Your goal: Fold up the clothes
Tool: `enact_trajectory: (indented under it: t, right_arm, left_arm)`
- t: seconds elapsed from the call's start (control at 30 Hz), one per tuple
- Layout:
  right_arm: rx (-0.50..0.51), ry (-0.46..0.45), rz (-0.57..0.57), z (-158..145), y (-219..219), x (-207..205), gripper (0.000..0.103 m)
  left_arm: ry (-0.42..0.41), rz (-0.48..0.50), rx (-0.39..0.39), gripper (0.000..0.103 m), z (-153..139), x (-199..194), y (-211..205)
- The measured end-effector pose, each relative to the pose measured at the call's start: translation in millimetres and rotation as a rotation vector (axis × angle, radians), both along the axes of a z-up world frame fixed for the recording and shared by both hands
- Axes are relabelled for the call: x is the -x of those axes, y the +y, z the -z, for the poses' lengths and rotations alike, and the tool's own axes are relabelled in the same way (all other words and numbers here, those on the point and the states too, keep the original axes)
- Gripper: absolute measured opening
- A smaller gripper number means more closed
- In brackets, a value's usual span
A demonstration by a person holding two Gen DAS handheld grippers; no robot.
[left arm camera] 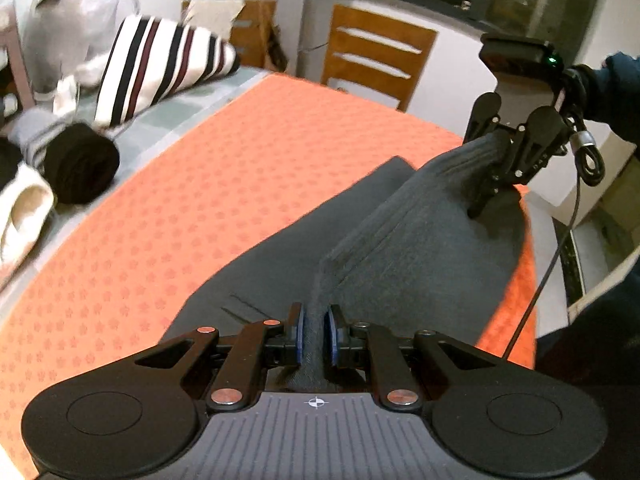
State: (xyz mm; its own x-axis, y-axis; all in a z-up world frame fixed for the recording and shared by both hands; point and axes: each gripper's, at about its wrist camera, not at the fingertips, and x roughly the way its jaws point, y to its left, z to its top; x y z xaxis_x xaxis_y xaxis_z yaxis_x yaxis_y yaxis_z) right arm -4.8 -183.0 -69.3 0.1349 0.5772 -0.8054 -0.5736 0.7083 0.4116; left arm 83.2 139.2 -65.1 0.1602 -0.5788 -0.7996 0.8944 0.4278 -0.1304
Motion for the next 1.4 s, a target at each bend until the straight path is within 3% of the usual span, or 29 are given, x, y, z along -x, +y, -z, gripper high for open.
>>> enact_trajectory:
  t: [0.17,0.33,0.5,0.6,0.73,0.8,1.0,1.2,1.4]
  right_arm:
    - [-0.028,0.046,0.063,31,-16,-43,0.023]
    - [-0.079,0.065,0.175,48,-35,-53,0.029]
    - [-0.042,-0.014,0.346,39,-48,-39,0.049]
    - [0.06,-0.086,0.45,23,-45,-23,0.055]
    - [0.32,-0.229,0.575,-3,-21,4,0.056]
    - [0.386,-0.299,0.63,-15,-7,18,0.057]
    - [0.291,-0.376,0.615,-33,41,55,0.057]
    - [0.341,-0.318,0.608,3,78,65,0.055]
    - [0.356,-0.33,0.663,39,83,70,0.054]
  left_arm:
    - [0.053,-0.1,-0.032,0.019,35,-35,-6]
    - [0.079,-0.19,-0.003,0.021,49,-46,0]
    - [0.034,-0.314,0.089,0.025,25,-42,21]
    - [-0.018,-0.368,0.146,0.029,3,-30,34]
    - [-0.075,-0.353,0.146,0.03,-4,2,27]
    - [-0.099,-0.342,0.145,0.03,-5,19,21]
    - [-0.145,-0.296,0.056,0.03,25,55,-1]
    - [-0.134,-0.342,-0.008,0.029,51,63,8]
    - [-0.146,-0.418,0.031,0.03,50,67,13]
